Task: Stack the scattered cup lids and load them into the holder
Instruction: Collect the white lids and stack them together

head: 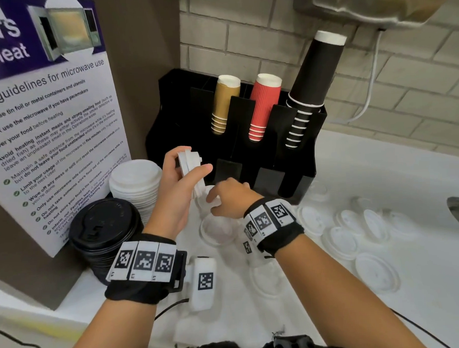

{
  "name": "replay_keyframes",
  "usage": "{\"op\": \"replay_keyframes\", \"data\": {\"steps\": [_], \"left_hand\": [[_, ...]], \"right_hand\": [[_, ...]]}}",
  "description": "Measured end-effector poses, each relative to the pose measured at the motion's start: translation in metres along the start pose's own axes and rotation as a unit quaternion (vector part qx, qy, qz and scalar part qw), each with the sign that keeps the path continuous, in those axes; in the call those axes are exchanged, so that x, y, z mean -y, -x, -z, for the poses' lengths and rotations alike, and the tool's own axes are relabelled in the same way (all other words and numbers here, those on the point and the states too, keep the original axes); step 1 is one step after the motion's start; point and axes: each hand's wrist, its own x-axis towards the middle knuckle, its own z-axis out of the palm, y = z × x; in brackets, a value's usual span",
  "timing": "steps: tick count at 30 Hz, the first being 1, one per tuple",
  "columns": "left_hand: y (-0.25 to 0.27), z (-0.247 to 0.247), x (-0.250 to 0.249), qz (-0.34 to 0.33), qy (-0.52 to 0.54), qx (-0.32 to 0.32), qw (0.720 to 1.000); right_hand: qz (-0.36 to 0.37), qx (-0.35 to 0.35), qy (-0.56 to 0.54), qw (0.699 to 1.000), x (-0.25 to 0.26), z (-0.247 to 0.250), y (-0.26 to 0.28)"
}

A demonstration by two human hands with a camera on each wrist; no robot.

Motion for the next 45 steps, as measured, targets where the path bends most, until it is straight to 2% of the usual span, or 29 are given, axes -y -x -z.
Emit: {"op": "replay_keyframes", "data": {"steps": [3, 6, 9, 11, 14, 16, 20, 23, 26, 29, 31, 34, 38, 45], "left_hand": [[0.000, 0.000, 0.000, -0.008, -0.017, 0.002, 1.000], [0.000, 0.002, 0.001, -0.024, -0.037, 0.014, 0.999], [-0.001, 0.000, 0.002, -0.015, -0.040, 0.015, 0.999], [0.001, -0.004, 0.001, 0.009, -0.049, 0.046, 0.998], [0.008, -0.013, 0.001, 0.052, -0.044, 0.125, 0.990], [0.013, -0.021, 0.003, 0.066, -0.017, 0.151, 0.986], [0.017, -0.032, 0.008, 0.079, 0.021, 0.121, 0.989], [0.016, -0.034, 0.009, 0.078, 0.029, 0.084, 0.993], [0.014, -0.032, 0.008, 0.087, 0.048, 0.075, 0.992], [0.012, -0.028, 0.005, 0.107, 0.036, 0.120, 0.986], [0.013, -0.026, 0.004, 0.130, 0.035, 0.162, 0.977], [0.016, -0.027, 0.003, 0.159, 0.043, 0.182, 0.969], [0.019, -0.032, 0.001, 0.175, 0.065, 0.158, 0.970], [0.020, -0.034, 0.001, 0.178, 0.122, 0.131, 0.968]], "right_hand": [[0.026, -0.138, -0.155, 0.978, -0.014, 0.005, 0.004], [0.061, -0.208, -0.264, 0.940, -0.026, 0.014, 0.019], [0.087, -0.178, -0.298, 0.934, -0.036, 0.024, 0.040], [0.103, -0.161, -0.327, 0.925, -0.038, 0.029, 0.050], [0.093, -0.194, -0.404, 0.889, -0.036, 0.028, 0.055], [0.068, -0.206, -0.473, 0.854, -0.032, 0.024, 0.055], [0.026, -0.217, -0.557, 0.801, -0.022, 0.013, 0.054], [0.023, -0.219, -0.588, 0.779, -0.018, 0.008, 0.055], [0.082, -0.174, -0.589, 0.785, -0.021, 0.006, 0.059], [0.117, -0.203, -0.500, 0.834, -0.026, 0.005, 0.062], [0.112, -0.208, -0.474, 0.848, -0.028, 0.005, 0.063], [0.108, -0.201, -0.464, 0.856, -0.030, 0.005, 0.064], [0.108, -0.217, -0.438, 0.866, -0.025, 0.004, 0.064], [0.108, -0.245, -0.450, 0.852, -0.026, 0.001, 0.065]]}}
